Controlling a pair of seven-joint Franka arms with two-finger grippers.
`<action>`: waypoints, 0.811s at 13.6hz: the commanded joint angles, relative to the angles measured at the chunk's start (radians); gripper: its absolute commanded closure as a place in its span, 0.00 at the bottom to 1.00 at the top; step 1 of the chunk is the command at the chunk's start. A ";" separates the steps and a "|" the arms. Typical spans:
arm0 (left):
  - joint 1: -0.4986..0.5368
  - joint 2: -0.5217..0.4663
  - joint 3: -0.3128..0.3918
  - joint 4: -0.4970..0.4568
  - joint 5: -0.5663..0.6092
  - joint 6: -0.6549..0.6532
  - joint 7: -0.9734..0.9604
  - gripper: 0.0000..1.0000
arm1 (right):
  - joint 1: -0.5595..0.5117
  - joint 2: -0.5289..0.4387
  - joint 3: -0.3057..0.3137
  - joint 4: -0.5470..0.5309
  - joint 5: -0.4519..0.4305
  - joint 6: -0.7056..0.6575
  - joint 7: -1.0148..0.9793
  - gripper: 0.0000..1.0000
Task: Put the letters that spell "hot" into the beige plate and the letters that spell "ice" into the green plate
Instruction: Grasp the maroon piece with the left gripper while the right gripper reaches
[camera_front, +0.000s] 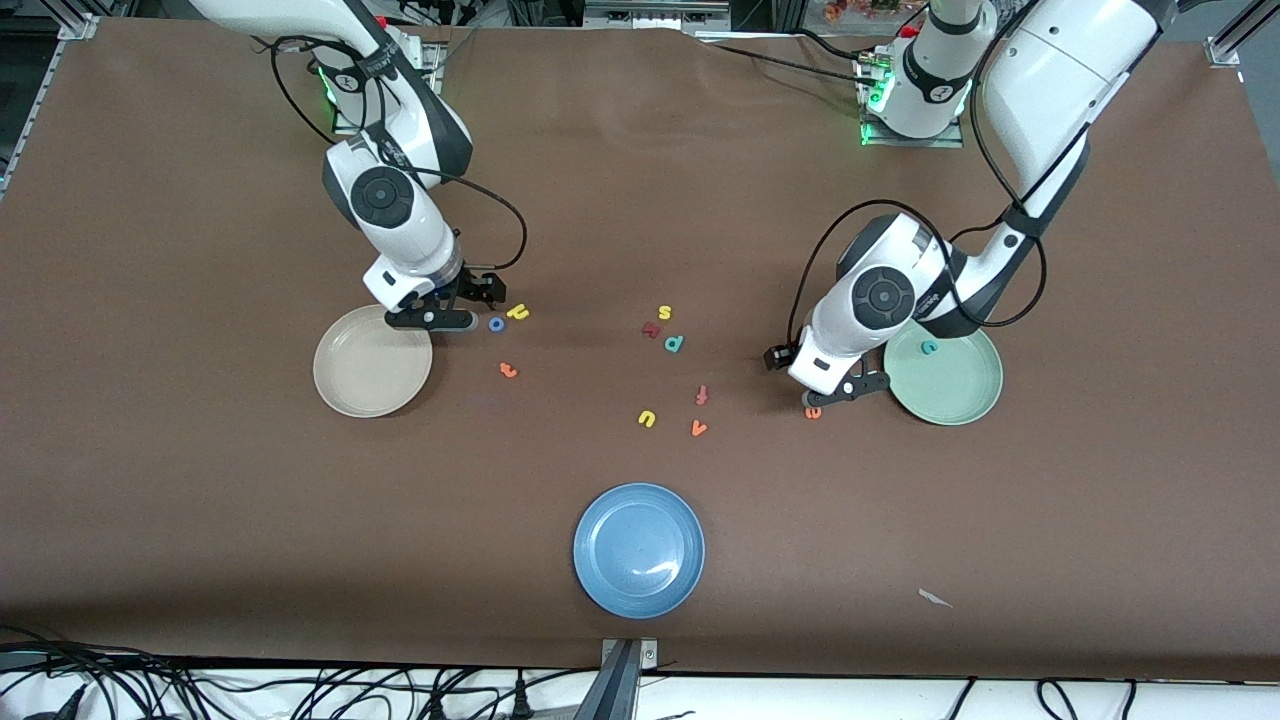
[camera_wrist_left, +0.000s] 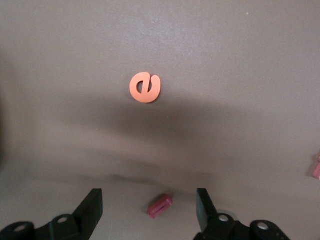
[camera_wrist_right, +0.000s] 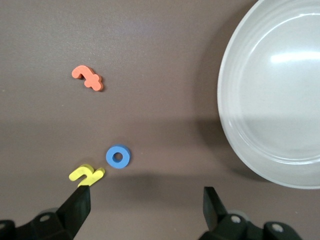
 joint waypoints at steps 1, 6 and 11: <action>-0.028 0.021 0.003 -0.007 0.092 0.015 -0.001 0.18 | 0.010 0.044 0.009 -0.002 -0.084 0.057 0.092 0.00; -0.050 0.038 0.003 -0.008 0.146 0.013 -0.001 0.31 | 0.027 0.103 0.009 0.007 -0.153 0.107 0.168 0.00; -0.047 0.038 0.003 -0.017 0.147 0.013 0.001 0.33 | 0.029 0.117 0.005 0.021 -0.196 0.112 0.186 0.01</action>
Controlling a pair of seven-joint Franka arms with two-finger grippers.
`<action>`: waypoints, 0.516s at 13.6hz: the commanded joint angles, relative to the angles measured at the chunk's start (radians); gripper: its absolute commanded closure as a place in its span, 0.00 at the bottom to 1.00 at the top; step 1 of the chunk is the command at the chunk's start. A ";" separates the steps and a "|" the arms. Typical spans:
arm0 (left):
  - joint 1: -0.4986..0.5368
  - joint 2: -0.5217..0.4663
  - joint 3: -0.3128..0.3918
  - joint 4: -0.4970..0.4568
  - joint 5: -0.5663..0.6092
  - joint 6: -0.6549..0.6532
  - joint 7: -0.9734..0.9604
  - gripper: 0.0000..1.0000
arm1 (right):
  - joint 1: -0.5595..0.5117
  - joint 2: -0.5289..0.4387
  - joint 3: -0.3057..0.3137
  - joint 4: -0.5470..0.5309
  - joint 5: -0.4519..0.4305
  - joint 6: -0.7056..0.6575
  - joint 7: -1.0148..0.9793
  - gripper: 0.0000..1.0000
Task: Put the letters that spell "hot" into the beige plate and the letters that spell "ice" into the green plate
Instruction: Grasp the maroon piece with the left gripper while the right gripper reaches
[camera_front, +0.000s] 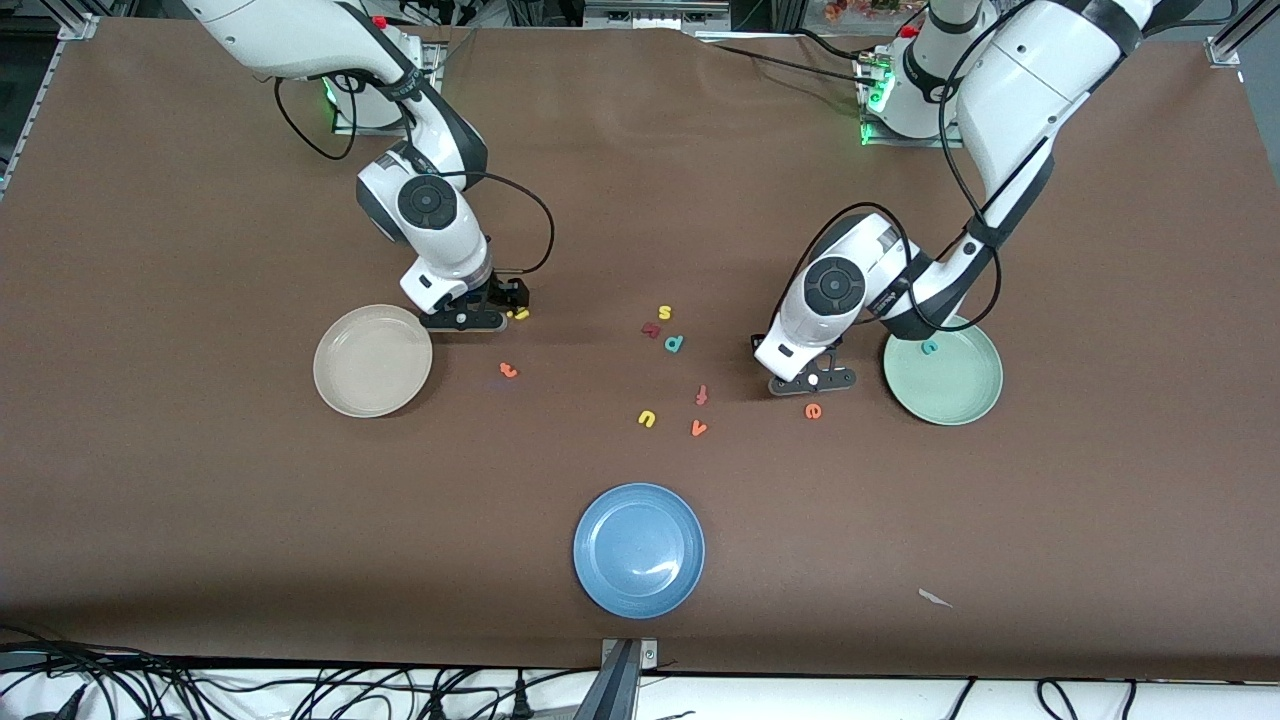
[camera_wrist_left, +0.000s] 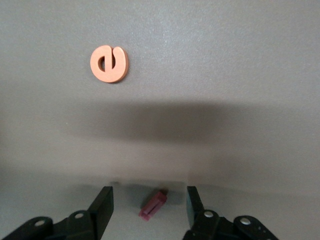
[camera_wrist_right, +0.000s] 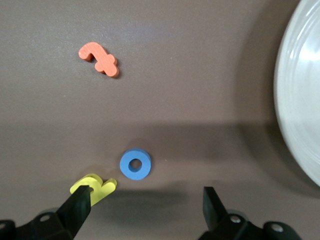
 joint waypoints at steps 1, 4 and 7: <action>0.000 0.006 0.001 -0.006 0.035 0.013 -0.006 0.33 | 0.001 0.016 -0.005 0.026 -0.039 0.010 0.026 0.01; 0.003 0.027 0.001 -0.001 0.035 0.014 -0.010 0.36 | 0.001 0.036 -0.022 0.049 -0.069 0.010 0.020 0.01; 0.008 0.027 0.001 -0.003 0.035 0.013 -0.010 0.54 | 0.001 0.059 -0.038 0.049 -0.111 0.025 0.026 0.01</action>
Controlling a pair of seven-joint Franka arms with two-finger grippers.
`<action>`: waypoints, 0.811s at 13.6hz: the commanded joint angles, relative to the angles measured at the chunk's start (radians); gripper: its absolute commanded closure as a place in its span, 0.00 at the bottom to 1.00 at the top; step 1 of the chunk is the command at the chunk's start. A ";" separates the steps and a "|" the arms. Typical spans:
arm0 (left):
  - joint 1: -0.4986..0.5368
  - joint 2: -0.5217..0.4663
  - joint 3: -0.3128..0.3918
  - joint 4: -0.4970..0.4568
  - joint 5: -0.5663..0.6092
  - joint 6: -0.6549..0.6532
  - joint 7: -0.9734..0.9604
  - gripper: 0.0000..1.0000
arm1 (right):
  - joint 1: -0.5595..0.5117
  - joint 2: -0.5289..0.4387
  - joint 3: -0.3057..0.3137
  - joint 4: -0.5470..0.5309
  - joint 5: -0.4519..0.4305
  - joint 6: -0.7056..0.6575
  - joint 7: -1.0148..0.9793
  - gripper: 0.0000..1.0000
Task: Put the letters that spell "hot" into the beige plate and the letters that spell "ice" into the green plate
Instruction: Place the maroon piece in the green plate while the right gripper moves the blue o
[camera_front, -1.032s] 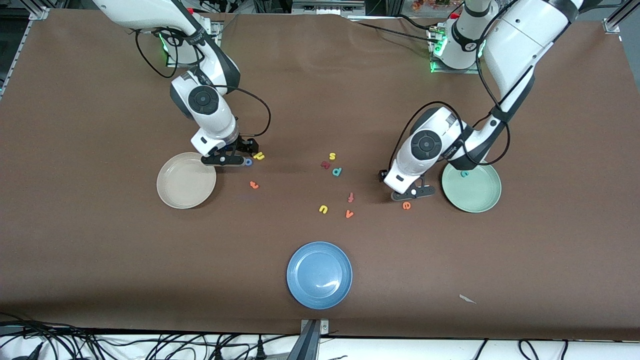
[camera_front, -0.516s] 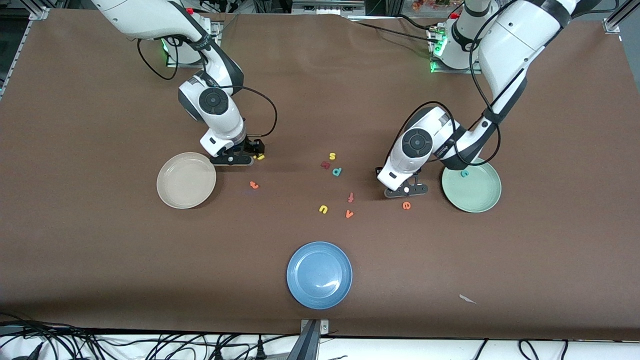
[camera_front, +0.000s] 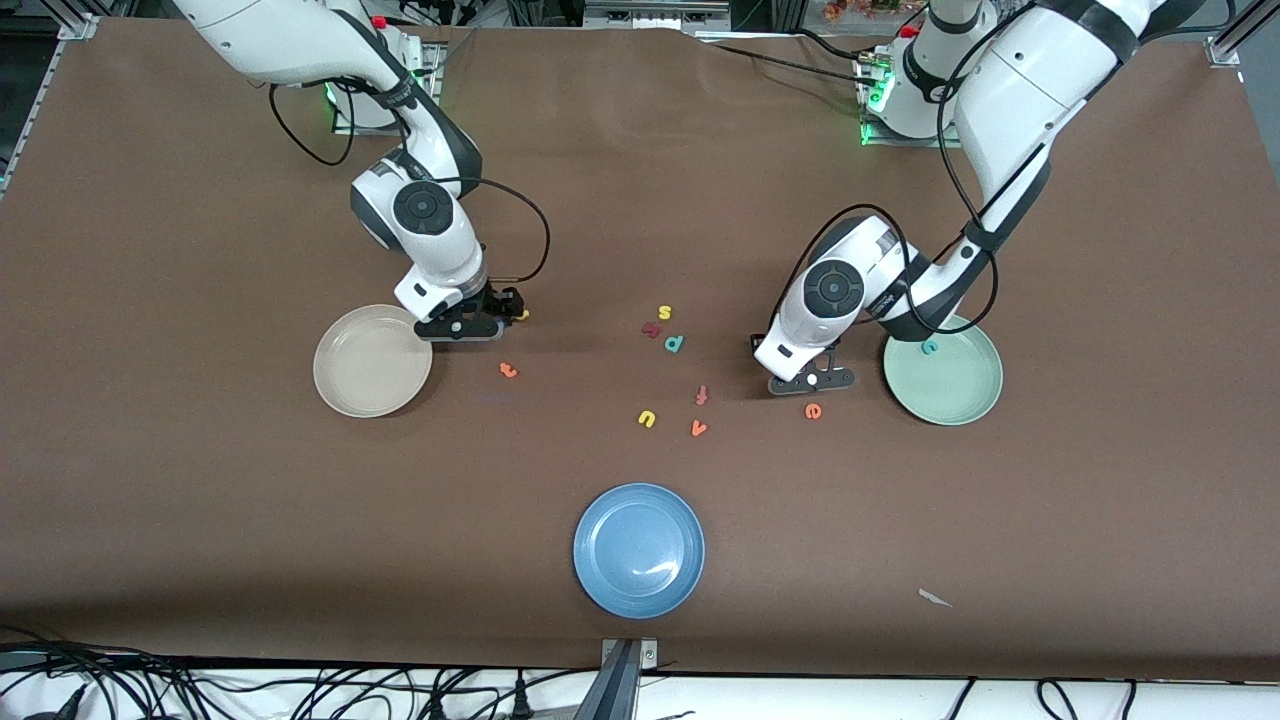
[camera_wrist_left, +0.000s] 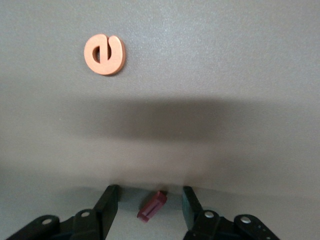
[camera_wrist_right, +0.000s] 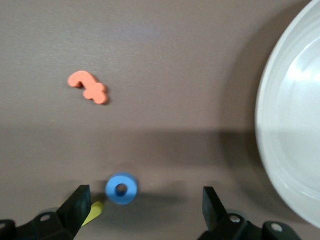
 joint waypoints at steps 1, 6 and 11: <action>0.008 0.012 0.001 0.000 0.035 0.004 -0.012 0.63 | 0.002 0.041 -0.005 0.019 -0.036 0.031 0.027 0.01; 0.010 0.012 0.002 -0.005 0.034 -0.006 -0.034 0.78 | 0.005 0.061 -0.005 0.019 -0.039 0.052 0.054 0.05; 0.013 0.012 0.002 -0.005 0.034 -0.009 -0.045 1.00 | 0.005 0.061 -0.005 0.017 -0.067 0.054 0.054 0.40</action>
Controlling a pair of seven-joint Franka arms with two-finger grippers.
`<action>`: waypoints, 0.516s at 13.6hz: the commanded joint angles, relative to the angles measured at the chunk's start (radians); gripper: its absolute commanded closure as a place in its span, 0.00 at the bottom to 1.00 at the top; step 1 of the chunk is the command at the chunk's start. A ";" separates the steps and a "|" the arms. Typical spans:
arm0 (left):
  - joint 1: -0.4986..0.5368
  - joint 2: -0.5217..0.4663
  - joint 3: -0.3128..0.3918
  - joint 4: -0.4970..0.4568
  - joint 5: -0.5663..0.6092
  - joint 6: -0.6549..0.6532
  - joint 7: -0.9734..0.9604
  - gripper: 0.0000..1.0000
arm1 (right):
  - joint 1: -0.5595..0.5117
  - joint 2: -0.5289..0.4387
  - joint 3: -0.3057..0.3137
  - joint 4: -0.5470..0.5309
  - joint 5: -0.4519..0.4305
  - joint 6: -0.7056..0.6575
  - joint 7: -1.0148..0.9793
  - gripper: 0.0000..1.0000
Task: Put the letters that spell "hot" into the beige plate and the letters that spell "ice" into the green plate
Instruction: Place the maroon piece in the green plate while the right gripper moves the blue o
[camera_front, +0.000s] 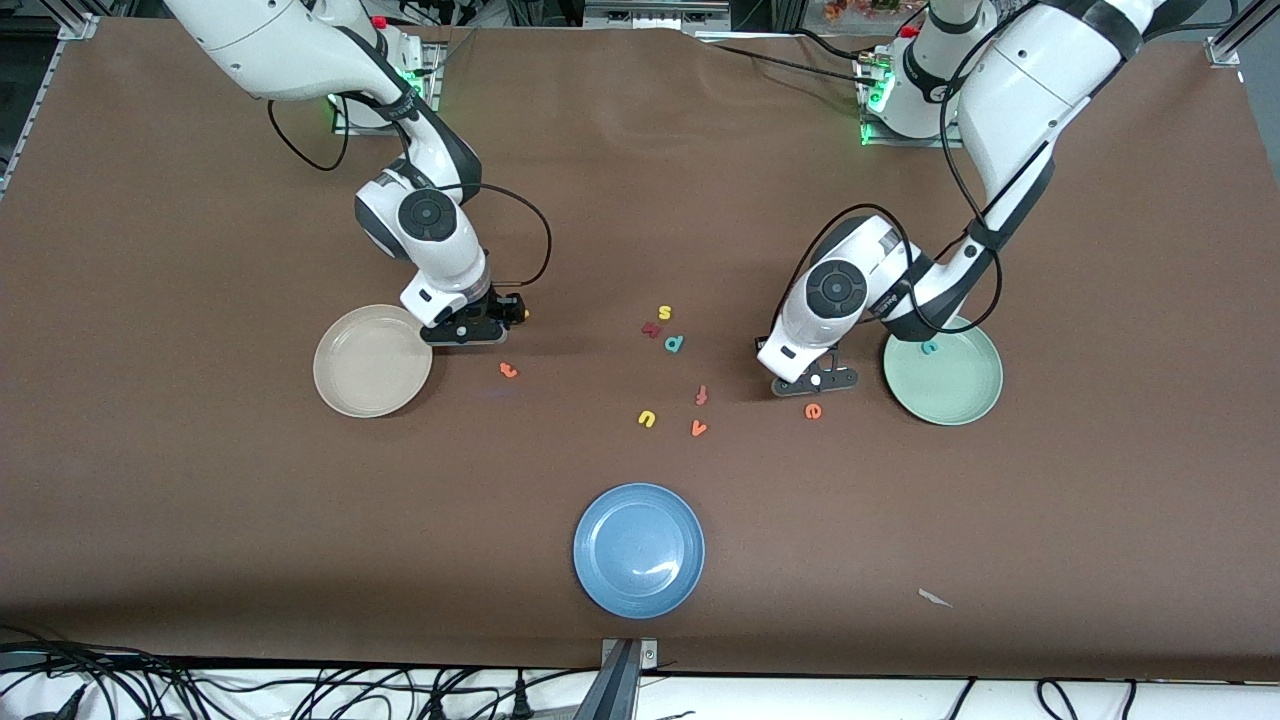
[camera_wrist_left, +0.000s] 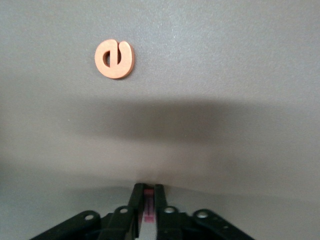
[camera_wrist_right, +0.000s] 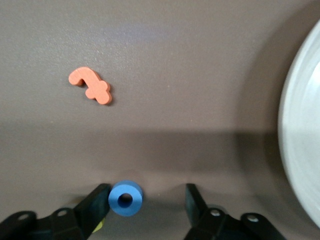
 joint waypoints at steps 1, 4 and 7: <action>0.008 0.020 0.004 -0.007 0.034 0.002 -0.032 1.00 | 0.002 0.024 -0.004 0.010 -0.036 0.009 0.031 0.47; 0.027 0.011 0.002 0.001 0.029 0.002 -0.037 1.00 | 0.002 0.024 -0.004 0.010 -0.042 0.009 0.031 0.67; 0.070 -0.028 -0.001 0.019 0.017 -0.003 -0.031 1.00 | 0.002 0.021 -0.004 0.010 -0.043 0.009 0.030 0.80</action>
